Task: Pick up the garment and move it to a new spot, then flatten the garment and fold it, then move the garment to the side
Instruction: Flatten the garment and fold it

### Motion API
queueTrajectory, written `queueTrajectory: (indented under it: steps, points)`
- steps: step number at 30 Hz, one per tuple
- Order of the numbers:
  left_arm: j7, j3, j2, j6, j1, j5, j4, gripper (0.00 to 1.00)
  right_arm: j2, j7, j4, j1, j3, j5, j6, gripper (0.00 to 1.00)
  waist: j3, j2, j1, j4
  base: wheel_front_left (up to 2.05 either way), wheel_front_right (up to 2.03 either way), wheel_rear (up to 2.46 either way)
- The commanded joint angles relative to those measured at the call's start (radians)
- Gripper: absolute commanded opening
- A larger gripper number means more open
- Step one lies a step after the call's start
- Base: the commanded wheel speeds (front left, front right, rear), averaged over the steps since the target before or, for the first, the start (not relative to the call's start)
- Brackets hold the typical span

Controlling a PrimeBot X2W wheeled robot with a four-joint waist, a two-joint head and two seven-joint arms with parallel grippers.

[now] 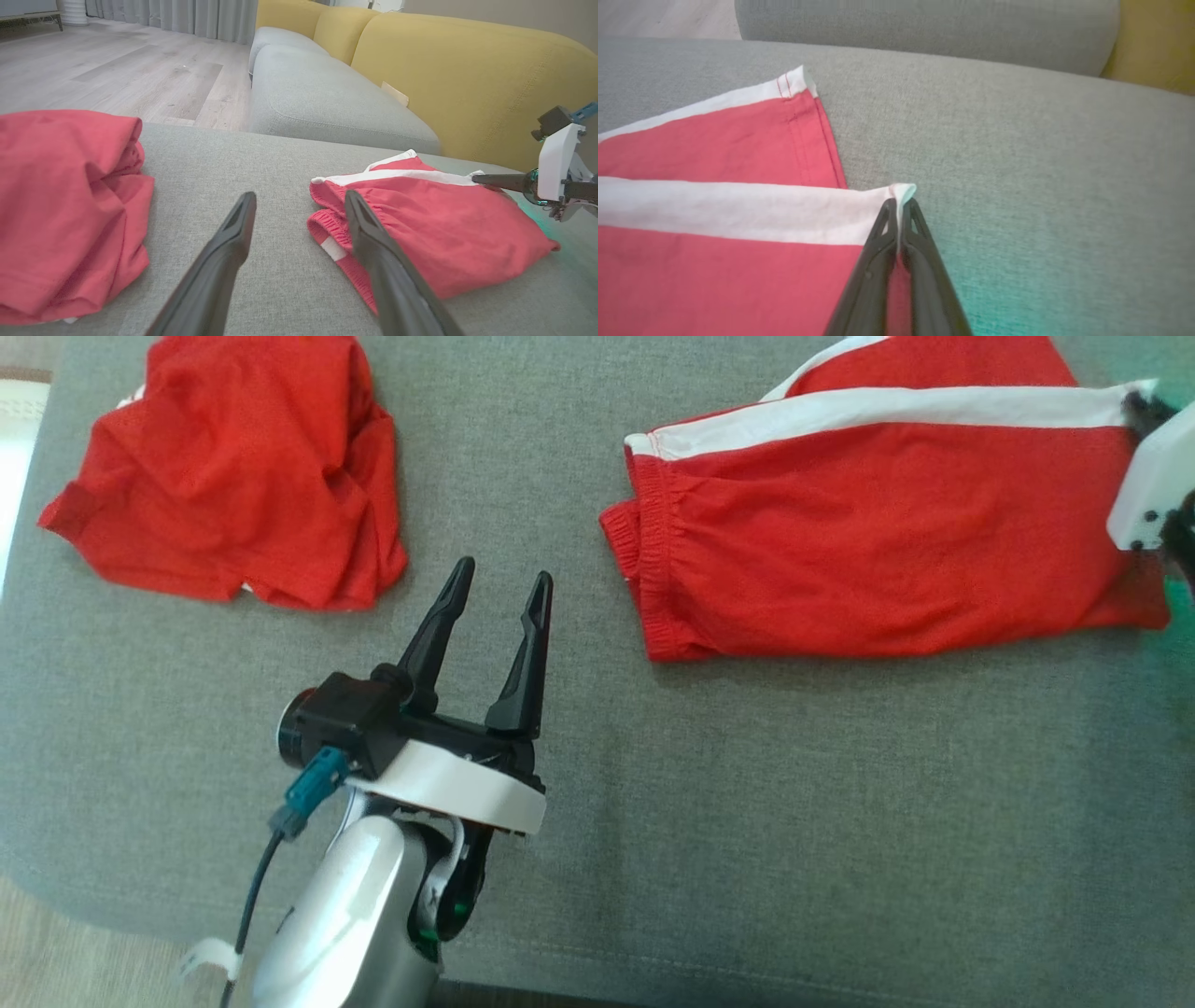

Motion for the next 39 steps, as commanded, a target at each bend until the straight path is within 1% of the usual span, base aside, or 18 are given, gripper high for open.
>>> queueTrajectory:
  steps: [1, 4, 7, 15, 25, 32, 39]
  points:
    - [-0.012, 0.031, 0.006, 0.007, -0.021, -0.008, -0.028, 1.0, -0.02, -0.026, -0.043, -0.009, 0.029, 0.007, -0.001, 0.0, -0.008, 0.0, -0.0001, 0.001, 0.0, 0.0, 0.0]
    - [-0.012, 0.029, 0.006, 0.008, -0.017, -0.016, -0.027, 1.0, -0.039, -0.096, -0.077, -0.033, 0.09, 0.019, -0.001, 0.0, -0.029, 0.0, -0.0001, 0.004, 0.0, 0.0, 0.0]
    - [-0.012, 0.026, 0.006, 0.011, -0.013, -0.026, -0.029, 1.0, -0.053, -0.141, -0.104, -0.056, 0.136, 0.025, -0.001, 0.0, -0.04, 0.0, -0.0001, 0.008, 0.0, 0.0, 0.0]
    - [-0.012, 0.015, 0.006, 0.017, -0.007, -0.045, -0.037, 1.0, -0.084, -0.206, -0.122, -0.11, 0.206, 0.042, -0.001, 0.0, -0.052, 0.0, -0.0001, 0.033, 0.0, 0.0, 0.0]
    - [-0.012, 0.0, 0.006, 0.026, -0.009, -0.061, -0.052, 1.0, -0.103, -0.192, -0.04, -0.179, 0.267, 0.048, -0.001, 0.0, -0.02, 0.0, -0.0001, 0.086, 0.0, 0.0, 0.0]
    - [-0.012, -0.01, 0.006, 0.029, -0.017, -0.07, -0.059, 1.0, -0.123, -0.202, 0.046, -0.215, 0.278, 0.039, -0.001, 0.0, 0.008, 0.0, -0.0001, 0.12, 0.0, 0.0, 0.0]
    - [-0.012, -0.02, 0.006, 0.034, -0.026, -0.08, -0.068, 1.0, -0.129, -0.216, 0.105, -0.246, 0.294, 0.034, -0.001, 0.0, 0.037, 0.0, -0.0001, 0.138, 0.0, 0.0, 0.0]
